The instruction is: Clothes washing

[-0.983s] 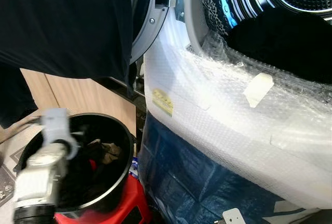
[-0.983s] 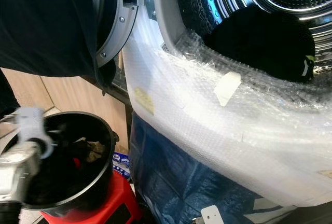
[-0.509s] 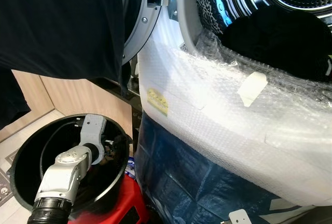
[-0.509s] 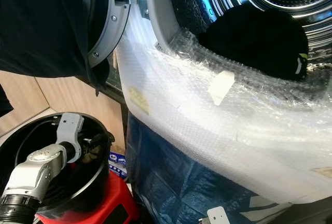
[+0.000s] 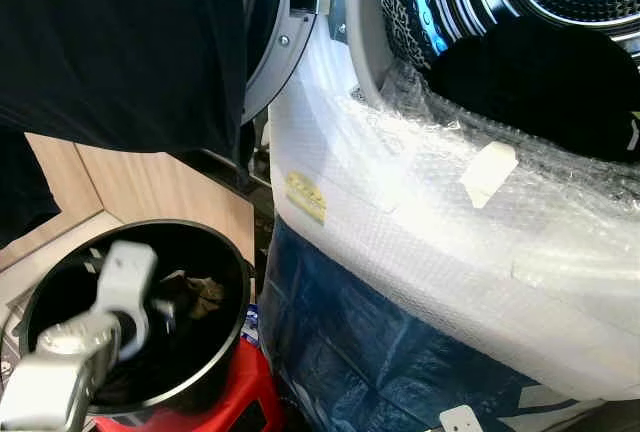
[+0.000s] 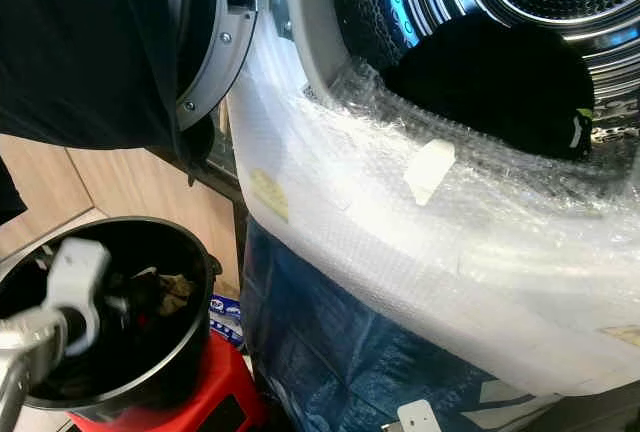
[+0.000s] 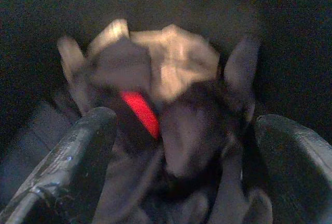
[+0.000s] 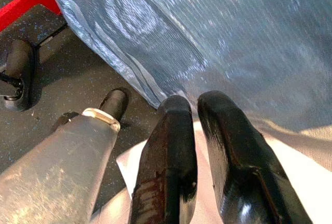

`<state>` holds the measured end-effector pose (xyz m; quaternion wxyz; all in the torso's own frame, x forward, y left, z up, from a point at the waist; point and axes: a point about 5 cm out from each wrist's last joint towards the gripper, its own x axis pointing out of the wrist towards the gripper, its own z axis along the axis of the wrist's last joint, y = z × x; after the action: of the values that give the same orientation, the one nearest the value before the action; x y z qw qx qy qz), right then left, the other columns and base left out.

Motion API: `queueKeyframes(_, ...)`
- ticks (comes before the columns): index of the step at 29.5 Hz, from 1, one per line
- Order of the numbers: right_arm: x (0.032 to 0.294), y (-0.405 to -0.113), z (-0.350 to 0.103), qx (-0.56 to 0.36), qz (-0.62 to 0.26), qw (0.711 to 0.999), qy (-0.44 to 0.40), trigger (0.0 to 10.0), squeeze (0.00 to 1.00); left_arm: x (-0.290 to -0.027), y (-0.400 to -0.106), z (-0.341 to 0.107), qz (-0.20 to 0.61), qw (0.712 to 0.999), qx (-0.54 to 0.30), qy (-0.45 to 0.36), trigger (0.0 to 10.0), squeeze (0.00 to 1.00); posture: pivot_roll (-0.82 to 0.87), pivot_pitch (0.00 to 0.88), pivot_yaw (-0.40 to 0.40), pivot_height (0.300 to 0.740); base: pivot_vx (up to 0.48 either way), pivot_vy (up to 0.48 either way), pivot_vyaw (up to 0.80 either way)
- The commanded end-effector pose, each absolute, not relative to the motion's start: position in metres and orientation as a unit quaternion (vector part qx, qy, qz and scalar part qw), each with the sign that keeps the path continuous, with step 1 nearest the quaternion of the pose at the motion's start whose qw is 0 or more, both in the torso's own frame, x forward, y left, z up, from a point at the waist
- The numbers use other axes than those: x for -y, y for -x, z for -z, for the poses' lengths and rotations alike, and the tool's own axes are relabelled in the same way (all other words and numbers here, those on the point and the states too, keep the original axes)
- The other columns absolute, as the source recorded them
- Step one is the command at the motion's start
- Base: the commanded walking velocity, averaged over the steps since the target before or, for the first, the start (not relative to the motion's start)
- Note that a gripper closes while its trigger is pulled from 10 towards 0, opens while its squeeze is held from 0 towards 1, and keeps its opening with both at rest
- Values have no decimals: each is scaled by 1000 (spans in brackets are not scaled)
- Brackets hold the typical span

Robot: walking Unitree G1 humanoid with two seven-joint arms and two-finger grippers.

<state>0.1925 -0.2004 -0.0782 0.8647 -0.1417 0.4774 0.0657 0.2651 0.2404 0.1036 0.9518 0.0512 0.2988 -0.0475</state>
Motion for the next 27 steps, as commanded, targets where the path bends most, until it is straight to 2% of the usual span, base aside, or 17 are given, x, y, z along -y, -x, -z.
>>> queueKeyframes(1,201,-193,78,-480,-60,865,135,10000,0,-235,-272,-101,52,953,-294,-52,10000,0,190,48,-128,740,0,0,0)
queueKeyframes(5,199,-196,77,-475,-56,869,128,10000,0,-225,-281,-98,61,953,-297,-23,10000,0,190,48,-128,740,0,0,0)
queueKeyframes(12,203,-189,80,-485,-58,863,133,10000,0,-237,-292,-94,10,948,-314,-48,10000,0,175,48,-132,740,0,0,0)
queueKeyframes(18,204,-184,82,-493,-53,859,129,10000,0,-245,-286,-78,15,933,-359,-11,10000,0,177,58,-129,740,0,0,0)
queueKeyframes(23,201,-183,83,-493,-58,859,128,10000,0,-252,-278,-69,32,919,-391,-38,10000,0,173,64,-127,740,0,0,0)
queueKeyframes(27,198,-183,83,-492,-62,859,123,10000,0,-262,-275,-62,3,912,-406,-56,10000,0,175,68,-121,740,0,0,0)
